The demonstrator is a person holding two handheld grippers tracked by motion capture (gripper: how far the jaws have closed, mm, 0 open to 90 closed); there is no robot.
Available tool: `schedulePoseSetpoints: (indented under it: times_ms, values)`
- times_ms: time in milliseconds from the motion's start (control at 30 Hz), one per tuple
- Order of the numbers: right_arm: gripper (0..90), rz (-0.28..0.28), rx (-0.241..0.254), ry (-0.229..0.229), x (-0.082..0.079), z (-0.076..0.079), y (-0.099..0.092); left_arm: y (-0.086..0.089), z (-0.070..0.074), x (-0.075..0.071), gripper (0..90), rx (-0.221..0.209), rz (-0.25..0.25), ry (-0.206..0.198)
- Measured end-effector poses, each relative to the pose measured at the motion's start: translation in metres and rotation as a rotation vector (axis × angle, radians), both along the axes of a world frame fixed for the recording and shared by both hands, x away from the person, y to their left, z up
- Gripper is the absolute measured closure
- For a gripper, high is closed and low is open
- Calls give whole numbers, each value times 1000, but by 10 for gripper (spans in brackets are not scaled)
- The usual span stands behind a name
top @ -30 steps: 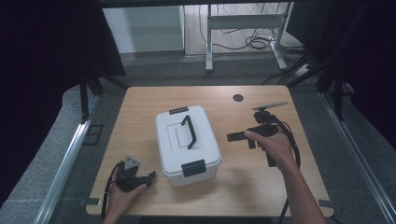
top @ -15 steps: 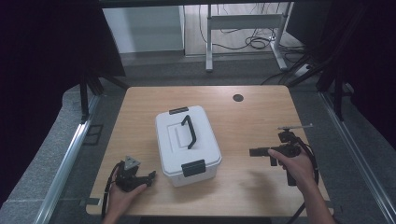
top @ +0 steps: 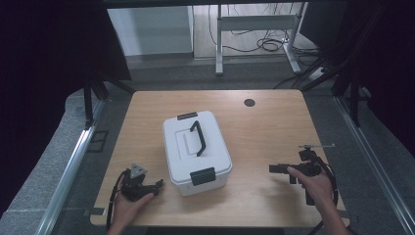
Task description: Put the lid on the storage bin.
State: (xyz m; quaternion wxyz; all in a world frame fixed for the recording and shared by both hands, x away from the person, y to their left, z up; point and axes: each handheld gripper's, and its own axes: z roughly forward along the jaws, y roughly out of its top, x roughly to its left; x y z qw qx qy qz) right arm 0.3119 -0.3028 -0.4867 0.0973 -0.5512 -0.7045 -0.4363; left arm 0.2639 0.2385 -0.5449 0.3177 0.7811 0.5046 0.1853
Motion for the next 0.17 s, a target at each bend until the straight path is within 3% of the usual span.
schedulePoseSetpoints:
  times_ms: [167]
  values:
    - [357,27,21,-10,0,-1,3,0,0,0,139,-1,3,0]
